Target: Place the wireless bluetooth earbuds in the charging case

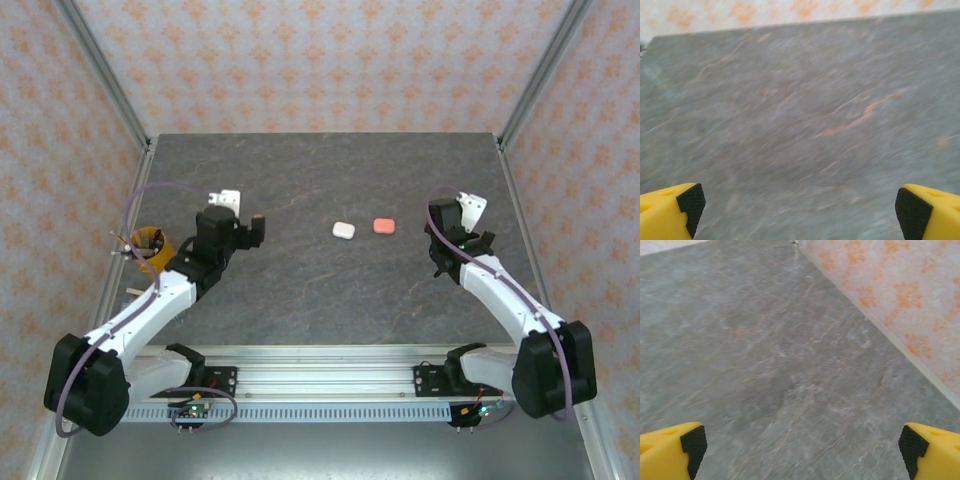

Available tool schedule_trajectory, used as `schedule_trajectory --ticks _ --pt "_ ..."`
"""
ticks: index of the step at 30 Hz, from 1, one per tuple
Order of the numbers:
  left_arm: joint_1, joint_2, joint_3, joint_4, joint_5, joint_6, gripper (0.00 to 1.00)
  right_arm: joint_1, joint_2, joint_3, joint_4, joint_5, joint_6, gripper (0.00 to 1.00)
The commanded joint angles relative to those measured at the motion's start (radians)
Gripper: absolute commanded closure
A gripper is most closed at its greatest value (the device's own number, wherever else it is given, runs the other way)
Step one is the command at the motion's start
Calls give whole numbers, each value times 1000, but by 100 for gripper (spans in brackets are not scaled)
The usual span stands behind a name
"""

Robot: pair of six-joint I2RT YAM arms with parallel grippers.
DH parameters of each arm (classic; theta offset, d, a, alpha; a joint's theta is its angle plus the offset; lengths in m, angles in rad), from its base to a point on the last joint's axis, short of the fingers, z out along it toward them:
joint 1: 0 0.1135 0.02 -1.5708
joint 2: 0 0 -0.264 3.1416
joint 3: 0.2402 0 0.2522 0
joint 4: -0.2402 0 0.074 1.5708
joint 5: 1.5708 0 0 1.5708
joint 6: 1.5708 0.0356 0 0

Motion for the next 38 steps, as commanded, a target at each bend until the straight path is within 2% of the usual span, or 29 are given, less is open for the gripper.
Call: schedule_trajectory --ticks 1,3,7,10,11,13,15,16,18,19,21,28,38 --pt "56 -7 -146 277 -143 106 0 -24 59 -82 275 92 -105 0" --pt "93 14 -221 405 -160 93 0 -25 101 -127 390 104 -167 0" --pt "176 131 -271 602 -77 62 0 -29 170 -267 742 32 -320 0" --pt "219 210 -240 651 11 85 0 -73 166 -329 921 -134 -357 0" --pt "231 233 -232 662 42 90 0 -93 176 -325 928 -172 -346 0" --pt "270 285 -229 699 128 81 0 -140 241 -350 1036 -271 -331 0" --pt "278 330 -232 745 152 83 0 -171 330 -357 1125 -330 -315 0" --pt "280 363 -223 751 167 91 0 -180 358 -332 1117 -346 -314 0" --pt "293 399 -201 733 178 78 0 -236 324 -302 998 -463 -284 1" --pt "307 397 -188 720 187 66 0 -236 342 -311 1049 -464 -285 0" --pt "307 397 -184 705 184 64 0 -237 329 -297 996 -465 -285 1" --pt "307 402 -186 719 175 62 0 -222 320 -315 1022 -447 -300 1" --pt "306 401 -188 719 171 63 0 -234 322 -307 1011 -490 -302 1"
